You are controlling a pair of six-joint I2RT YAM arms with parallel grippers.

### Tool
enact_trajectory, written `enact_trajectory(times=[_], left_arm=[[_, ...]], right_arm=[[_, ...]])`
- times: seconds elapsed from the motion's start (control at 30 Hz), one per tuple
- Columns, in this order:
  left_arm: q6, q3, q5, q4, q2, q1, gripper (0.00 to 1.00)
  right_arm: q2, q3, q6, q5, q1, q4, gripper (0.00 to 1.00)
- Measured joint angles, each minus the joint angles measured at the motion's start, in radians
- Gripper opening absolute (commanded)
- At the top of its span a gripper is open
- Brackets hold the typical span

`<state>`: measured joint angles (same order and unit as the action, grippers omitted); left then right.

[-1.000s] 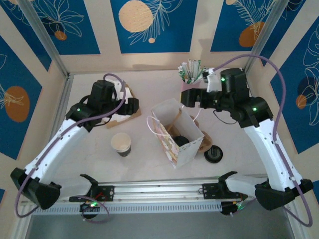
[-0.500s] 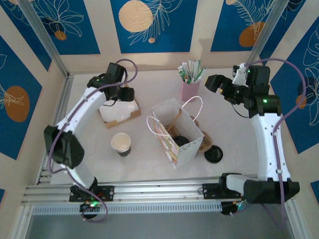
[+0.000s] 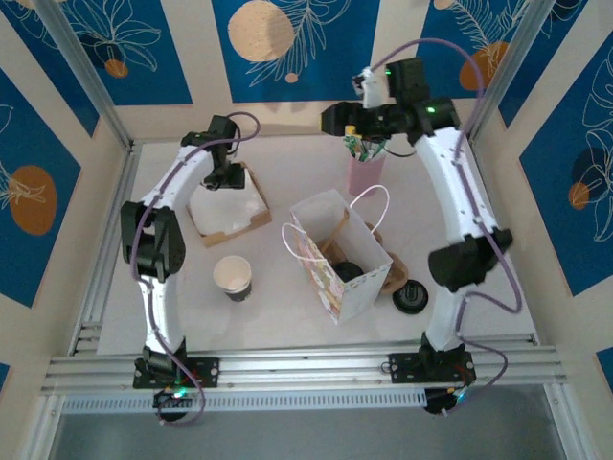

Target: Pack the takeout coffee

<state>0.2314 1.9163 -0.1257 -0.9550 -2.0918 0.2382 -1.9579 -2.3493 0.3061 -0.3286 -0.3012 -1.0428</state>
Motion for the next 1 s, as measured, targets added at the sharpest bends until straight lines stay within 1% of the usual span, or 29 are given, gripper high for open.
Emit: enact_trajectory(times=[0.13, 0.2, 0.27, 0.33, 0.43, 0.63, 0.77, 0.9, 1.0], left_arm=[[-0.006, 0.029, -0.008, -0.011, -0.065, -0.024, 0.44], [-0.007, 0.031, -0.008, -0.016, -0.086, -0.032, 0.4], [-0.01, 0.04, -0.008, -0.026, -0.109, -0.037, 0.36], [-0.018, 0.056, -0.006, -0.032, -0.134, -0.041, 0.33], [-0.025, 0.076, 0.0, -0.037, -0.164, -0.043, 0.32], [-0.029, 0.107, 0.014, -0.05, -0.212, -0.044, 0.35], [-0.032, 0.116, 0.015, -0.06, -0.24, -0.045, 0.35], [-0.032, 0.129, 0.016, -0.064, -0.263, -0.045, 0.33], [-0.032, 0.129, 0.017, -0.064, -0.268, -0.045, 0.29]], right_arm=[[-0.211, -0.24, -0.045, -0.01, -0.046, -0.12, 0.86], [-0.277, -0.304, -0.056, -0.012, -0.055, -0.16, 0.84], [-0.311, -0.313, -0.064, -0.011, -0.059, -0.189, 0.83], [-0.324, -0.305, -0.071, -0.011, -0.06, -0.208, 0.82], [-0.325, -0.298, -0.071, -0.011, -0.06, -0.219, 0.82], [-0.325, -0.298, -0.072, -0.011, -0.06, -0.219, 0.82], [-0.325, -0.298, -0.071, -0.012, -0.06, -0.219, 0.82], [-0.325, -0.298, -0.071, -0.012, -0.06, -0.219, 0.82], [-0.325, -0.298, -0.071, -0.013, -0.06, -0.218, 0.81]])
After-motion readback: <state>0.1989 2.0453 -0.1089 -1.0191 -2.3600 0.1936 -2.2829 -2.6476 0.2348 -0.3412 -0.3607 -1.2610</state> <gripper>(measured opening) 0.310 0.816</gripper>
